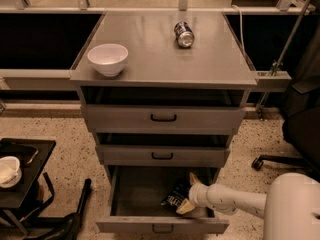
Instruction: Pick blue chip bag from bottom drawer and place on counter
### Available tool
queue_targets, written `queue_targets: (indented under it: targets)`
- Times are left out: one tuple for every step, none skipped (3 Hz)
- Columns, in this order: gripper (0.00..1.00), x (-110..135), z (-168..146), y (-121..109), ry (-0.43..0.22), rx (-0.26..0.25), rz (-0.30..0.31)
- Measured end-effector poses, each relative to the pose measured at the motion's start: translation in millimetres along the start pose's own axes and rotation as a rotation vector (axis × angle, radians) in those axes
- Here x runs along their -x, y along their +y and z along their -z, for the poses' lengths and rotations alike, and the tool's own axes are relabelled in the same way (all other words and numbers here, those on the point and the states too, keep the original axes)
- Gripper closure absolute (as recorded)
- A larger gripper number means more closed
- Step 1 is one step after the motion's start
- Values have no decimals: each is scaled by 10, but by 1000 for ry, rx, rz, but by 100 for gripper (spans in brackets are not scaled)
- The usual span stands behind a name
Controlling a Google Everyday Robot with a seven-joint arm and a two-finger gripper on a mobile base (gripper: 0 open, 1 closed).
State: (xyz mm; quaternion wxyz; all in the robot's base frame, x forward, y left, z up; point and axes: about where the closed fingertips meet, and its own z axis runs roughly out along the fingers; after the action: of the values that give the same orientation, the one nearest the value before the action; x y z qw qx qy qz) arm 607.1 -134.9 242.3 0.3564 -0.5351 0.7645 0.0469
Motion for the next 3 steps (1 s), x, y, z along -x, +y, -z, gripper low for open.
queue_targets:
  targets:
    - [0, -252, -219, 67, 28, -10, -32]
    - [0, -242, -227, 70, 25, -11, -32]
    - [0, -240, -374, 76, 8, -4, -47]
